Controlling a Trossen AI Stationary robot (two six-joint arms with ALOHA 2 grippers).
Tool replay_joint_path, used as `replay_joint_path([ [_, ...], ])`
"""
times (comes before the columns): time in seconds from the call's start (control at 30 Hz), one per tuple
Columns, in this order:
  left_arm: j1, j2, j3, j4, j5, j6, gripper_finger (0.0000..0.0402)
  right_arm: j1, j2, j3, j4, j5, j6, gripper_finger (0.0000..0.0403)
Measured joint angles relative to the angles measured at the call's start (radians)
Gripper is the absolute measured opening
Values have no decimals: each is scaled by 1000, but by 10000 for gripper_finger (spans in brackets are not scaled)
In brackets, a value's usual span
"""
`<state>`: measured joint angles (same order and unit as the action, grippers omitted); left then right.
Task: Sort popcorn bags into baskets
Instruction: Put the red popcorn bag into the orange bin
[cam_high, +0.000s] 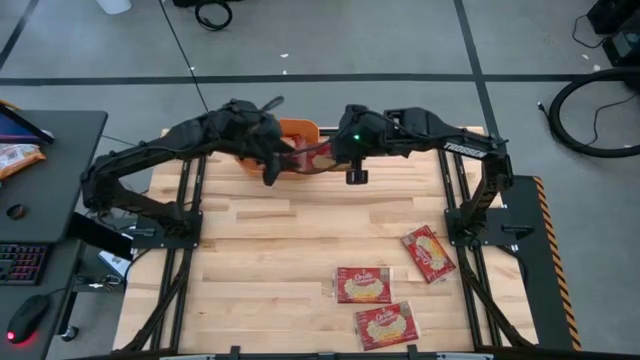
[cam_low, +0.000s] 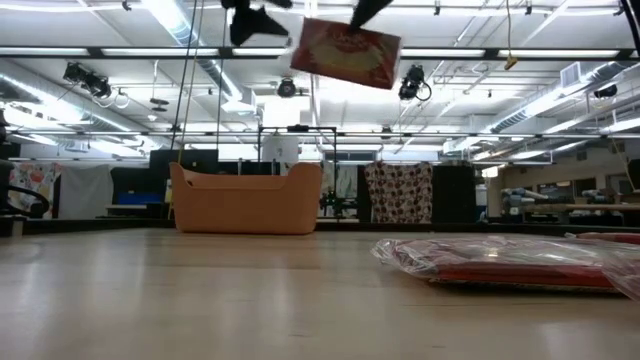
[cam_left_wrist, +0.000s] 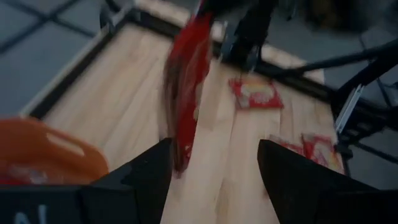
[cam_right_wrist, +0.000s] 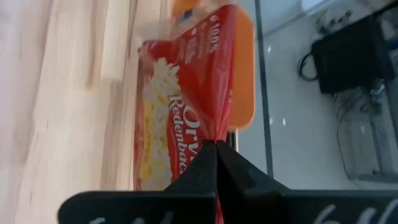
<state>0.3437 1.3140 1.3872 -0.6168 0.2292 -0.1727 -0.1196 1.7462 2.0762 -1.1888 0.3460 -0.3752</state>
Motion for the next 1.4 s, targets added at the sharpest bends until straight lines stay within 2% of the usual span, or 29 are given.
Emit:
replay_joint_path([
  [0.13,2,-23,33,12,-19,26,238,-8,0,0,-61,1,0,1],
  [0.57,2,31,34,25,-95,32,238,22,0,0,-3,-7,-2,1],
  [0.7,1,47,34,22,-85,39,238,27,0,0,29,-7,-2,1],
  [0.83,1,54,34,20,-25,47,229,27,0,0,110,1,11,1],
  [0.97,2,54,34,22,-25,47,188,27,-5,0,167,4,13,1],
  [1.17,23,38,34,29,-23,27,99,27,-17,0,207,76,13,5],
  [1.3,38,36,34,33,-22,26,37,27,-21,0,226,83,13,20],
  [1.4,54,32,34,43,-19,26,21,27,-21,0,228,84,16,36],
])
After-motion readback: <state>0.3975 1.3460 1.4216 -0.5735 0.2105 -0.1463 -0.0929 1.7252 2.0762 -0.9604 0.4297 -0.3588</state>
